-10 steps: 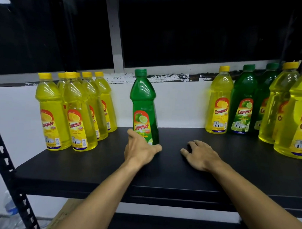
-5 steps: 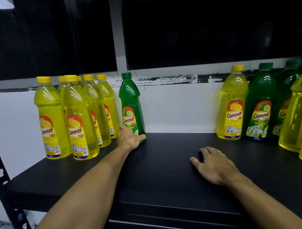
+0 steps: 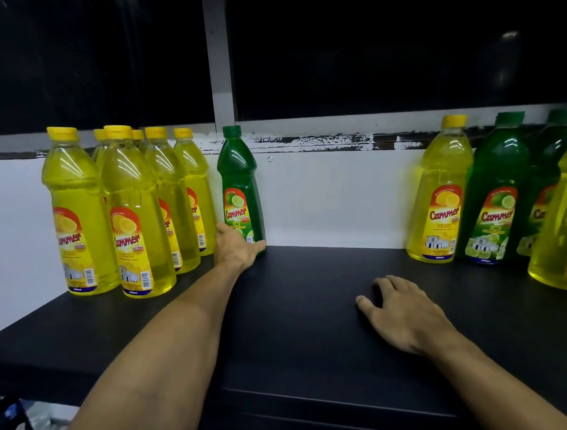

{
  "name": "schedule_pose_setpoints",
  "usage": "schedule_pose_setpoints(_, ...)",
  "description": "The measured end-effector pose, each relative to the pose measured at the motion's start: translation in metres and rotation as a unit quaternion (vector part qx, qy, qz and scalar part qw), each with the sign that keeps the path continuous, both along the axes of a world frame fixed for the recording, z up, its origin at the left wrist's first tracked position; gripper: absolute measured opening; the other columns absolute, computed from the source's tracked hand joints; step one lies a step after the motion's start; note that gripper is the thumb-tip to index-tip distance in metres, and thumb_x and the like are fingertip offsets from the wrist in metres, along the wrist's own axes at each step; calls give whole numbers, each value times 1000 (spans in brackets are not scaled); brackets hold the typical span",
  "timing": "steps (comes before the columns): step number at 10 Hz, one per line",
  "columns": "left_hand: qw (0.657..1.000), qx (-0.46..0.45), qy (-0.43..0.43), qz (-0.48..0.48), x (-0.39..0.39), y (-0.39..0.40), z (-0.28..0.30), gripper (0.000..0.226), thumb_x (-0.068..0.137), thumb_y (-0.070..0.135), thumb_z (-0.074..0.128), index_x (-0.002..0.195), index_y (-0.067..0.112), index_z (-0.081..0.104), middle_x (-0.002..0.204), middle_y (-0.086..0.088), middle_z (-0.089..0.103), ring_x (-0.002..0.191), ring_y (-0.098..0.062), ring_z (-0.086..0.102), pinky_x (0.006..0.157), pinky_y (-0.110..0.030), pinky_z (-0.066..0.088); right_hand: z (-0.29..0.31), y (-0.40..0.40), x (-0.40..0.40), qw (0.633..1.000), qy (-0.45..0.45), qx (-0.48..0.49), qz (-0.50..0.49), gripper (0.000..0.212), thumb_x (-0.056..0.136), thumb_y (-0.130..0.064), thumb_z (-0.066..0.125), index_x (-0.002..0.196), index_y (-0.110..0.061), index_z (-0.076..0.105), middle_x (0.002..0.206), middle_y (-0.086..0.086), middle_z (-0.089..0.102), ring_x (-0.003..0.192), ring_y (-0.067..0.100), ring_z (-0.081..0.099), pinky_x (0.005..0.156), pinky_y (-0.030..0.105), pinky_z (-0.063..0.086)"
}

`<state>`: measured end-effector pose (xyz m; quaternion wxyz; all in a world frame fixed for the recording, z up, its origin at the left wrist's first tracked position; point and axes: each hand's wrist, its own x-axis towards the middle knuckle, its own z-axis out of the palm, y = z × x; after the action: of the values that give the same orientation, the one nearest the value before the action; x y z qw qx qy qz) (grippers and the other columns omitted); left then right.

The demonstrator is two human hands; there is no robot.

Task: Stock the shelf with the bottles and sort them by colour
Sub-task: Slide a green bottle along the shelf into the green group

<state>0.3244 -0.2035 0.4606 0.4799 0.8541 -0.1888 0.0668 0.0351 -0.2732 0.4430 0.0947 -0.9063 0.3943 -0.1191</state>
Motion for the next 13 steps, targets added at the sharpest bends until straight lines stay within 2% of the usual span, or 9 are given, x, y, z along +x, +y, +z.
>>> schedule_pose_setpoints(13,999,9,-18,28,1,2,-3,91,69,46,84,134,10,31,128,-13,49,116,-35,53,90,-49,51,1,0,0,1000,-12,2,-3,64,96,-57,33,148,-20,32,155,-1,28,144,19,20,114,34,21)
